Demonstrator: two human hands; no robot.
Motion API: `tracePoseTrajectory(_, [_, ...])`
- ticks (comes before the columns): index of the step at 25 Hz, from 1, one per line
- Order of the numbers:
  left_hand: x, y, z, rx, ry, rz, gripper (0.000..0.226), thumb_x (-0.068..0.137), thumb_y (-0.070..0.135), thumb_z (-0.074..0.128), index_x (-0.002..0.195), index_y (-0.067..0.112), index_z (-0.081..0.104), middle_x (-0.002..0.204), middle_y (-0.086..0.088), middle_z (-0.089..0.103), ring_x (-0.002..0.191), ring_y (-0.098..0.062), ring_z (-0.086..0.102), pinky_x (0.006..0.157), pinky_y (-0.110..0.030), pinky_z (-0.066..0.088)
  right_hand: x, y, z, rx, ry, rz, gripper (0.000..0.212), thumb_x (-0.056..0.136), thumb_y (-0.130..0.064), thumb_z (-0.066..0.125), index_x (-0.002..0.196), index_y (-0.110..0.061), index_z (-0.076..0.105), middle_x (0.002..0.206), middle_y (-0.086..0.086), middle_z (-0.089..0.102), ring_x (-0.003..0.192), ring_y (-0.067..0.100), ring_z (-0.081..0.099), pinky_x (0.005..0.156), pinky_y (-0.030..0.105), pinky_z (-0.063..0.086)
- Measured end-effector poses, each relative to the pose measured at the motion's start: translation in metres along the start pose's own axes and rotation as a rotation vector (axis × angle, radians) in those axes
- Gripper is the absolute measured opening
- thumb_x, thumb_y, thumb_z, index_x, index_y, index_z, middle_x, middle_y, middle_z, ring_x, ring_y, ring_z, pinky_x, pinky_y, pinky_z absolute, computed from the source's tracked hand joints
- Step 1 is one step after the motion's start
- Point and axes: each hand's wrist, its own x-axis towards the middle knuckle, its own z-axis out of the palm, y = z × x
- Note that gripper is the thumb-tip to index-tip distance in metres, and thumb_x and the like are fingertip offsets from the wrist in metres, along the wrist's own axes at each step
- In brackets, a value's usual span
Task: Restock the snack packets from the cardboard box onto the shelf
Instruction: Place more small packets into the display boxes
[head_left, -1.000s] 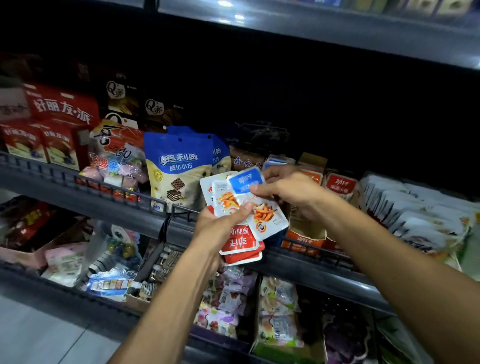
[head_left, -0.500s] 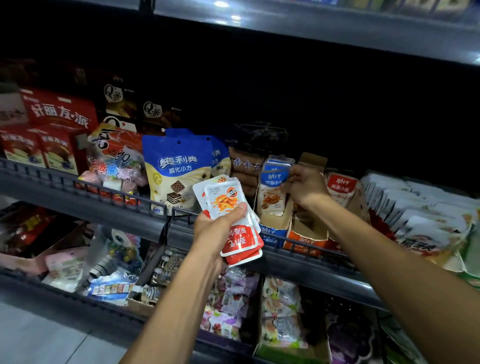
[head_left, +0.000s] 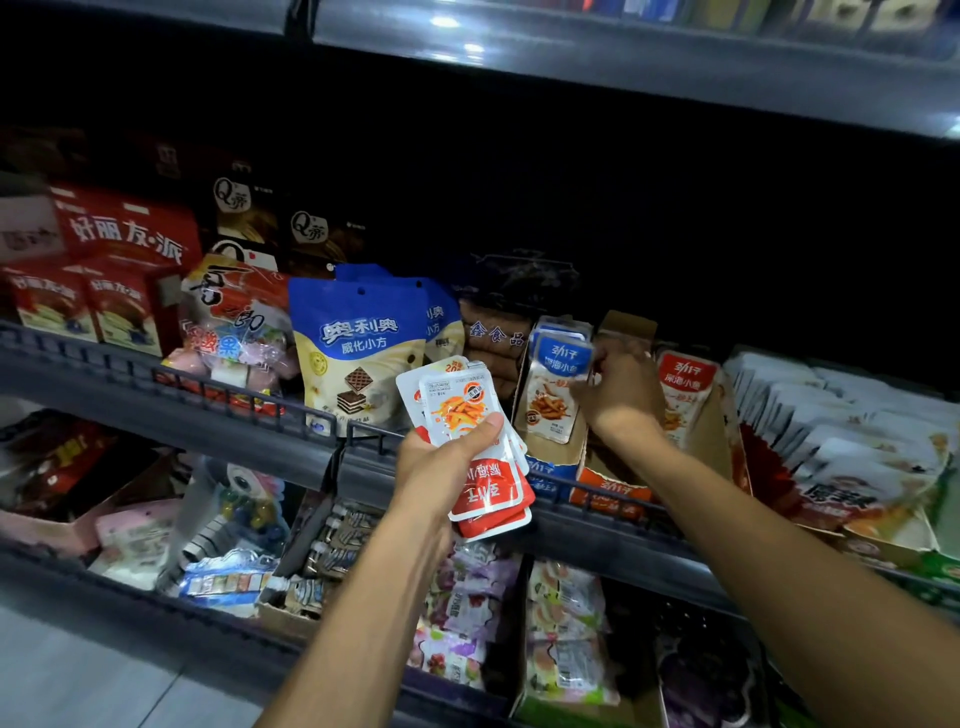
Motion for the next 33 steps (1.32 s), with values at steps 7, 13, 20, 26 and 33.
tracePoseTrajectory(7, [-0.003, 0.001, 0.004, -0.041, -0.002, 0.001, 0.032, 0.078, 0.015, 0.082, 0.106, 0.013, 0.068, 0.092, -0.007, 0.077, 0.069, -0.018, 0.074, 0.054, -0.028, 0.059, -0.049, -0.027, -0.043, 0.255, -0.067, -0.103, 0.029, 0.09, -0.032, 0.062, 0.115, -0.023, 0.05, 0.111, -0.001, 0.057, 0.1, 0.016, 0.056, 0.08, 0.032, 0.049])
tracePoseTrajectory(13, [-0.009, 0.0, 0.014, -0.113, -0.048, 0.035, 0.026, 0.081, 0.009, 0.077, 0.106, 0.006, 0.07, 0.085, -0.007, 0.077, 0.063, -0.017, 0.073, 0.054, -0.029, 0.059, -0.105, -0.039, -0.06, 0.434, -0.485, -0.183, 0.045, 0.072, -0.044, 0.08, 0.105, -0.027, 0.056, 0.076, -0.008, 0.058, 0.065, 0.004, 0.056, 0.059, 0.026, 0.048])
tracePoseTrajectory(20, [-0.015, -0.003, 0.029, -0.125, -0.13, 0.056, 0.019, 0.085, 0.0, 0.069, 0.1, 0.012, 0.069, 0.088, -0.005, 0.077, 0.074, -0.019, 0.074, 0.067, -0.032, 0.062, -0.09, -0.032, -0.078, 0.985, -0.514, 0.339, 0.02, 0.086, -0.012, 0.071, 0.101, -0.005, 0.06, 0.085, 0.006, 0.075, 0.067, 0.017, 0.072, 0.048, 0.022, 0.052])
tracePoseTrajectory(26, [-0.02, -0.01, 0.051, -0.209, -0.121, 0.008, 0.024, 0.086, 0.005, 0.071, 0.108, 0.011, 0.067, 0.1, -0.007, 0.074, 0.079, -0.019, 0.071, 0.067, -0.033, 0.061, -0.058, -0.008, -0.112, 1.057, -0.24, 0.439, 0.017, 0.088, -0.01, 0.067, 0.103, -0.011, 0.059, 0.096, 0.007, 0.073, 0.072, 0.017, 0.073, 0.047, 0.022, 0.054])
tracePoseTrajectory(33, [-0.019, -0.02, 0.063, -0.177, -0.091, -0.02, 0.031, 0.085, 0.006, 0.073, 0.115, 0.011, 0.066, 0.099, -0.006, 0.075, 0.079, -0.017, 0.072, 0.068, -0.032, 0.058, -0.011, 0.03, -0.178, 0.664, -0.189, 0.126, 0.033, 0.085, -0.002, 0.068, 0.117, -0.007, 0.059, 0.098, 0.01, 0.068, 0.067, 0.013, 0.069, 0.043, 0.021, 0.052])
